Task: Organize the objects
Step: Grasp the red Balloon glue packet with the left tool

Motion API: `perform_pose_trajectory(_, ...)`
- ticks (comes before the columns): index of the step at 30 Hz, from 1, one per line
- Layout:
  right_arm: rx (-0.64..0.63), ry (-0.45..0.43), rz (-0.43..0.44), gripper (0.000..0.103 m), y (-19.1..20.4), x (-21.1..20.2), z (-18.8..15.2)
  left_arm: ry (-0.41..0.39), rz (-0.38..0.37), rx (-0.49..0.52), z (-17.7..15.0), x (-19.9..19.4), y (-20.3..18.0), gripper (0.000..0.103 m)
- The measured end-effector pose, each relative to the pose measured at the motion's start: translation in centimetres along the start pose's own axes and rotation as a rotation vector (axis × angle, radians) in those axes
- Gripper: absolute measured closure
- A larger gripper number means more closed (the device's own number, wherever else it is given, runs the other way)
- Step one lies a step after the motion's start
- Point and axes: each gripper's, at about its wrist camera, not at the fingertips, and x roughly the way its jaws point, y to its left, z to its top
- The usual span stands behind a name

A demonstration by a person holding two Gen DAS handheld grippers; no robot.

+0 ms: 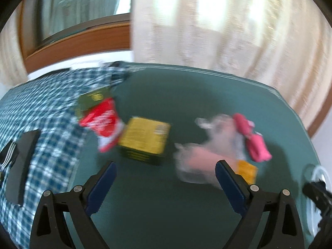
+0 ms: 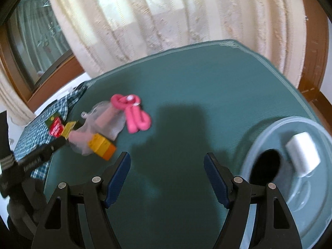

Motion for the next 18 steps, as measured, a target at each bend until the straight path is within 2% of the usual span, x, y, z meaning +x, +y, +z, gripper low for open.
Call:
perform_pose_trajectory(5, -0.019, 0.034, 0.019, 0.029, 1.7, 1.3, -0.2, 0.016, 0.075, -0.099, 0.8, 1.5, 4.4, 0.005)
perform_pose_trajectory(8, -0.029, 0.048, 0.026, 0.029, 2.4, 2.0, -0.3, 0.03, 0.093, -0.163, 1.5, 2.7, 6.5, 0.005)
perform_pose_trajectory(18, -0.051, 0.098, 0.05, 0.029, 4.2, 4.5, -0.5, 0.07, 0.172, -0.27, 3.2, 6.7, 8.8, 0.005)
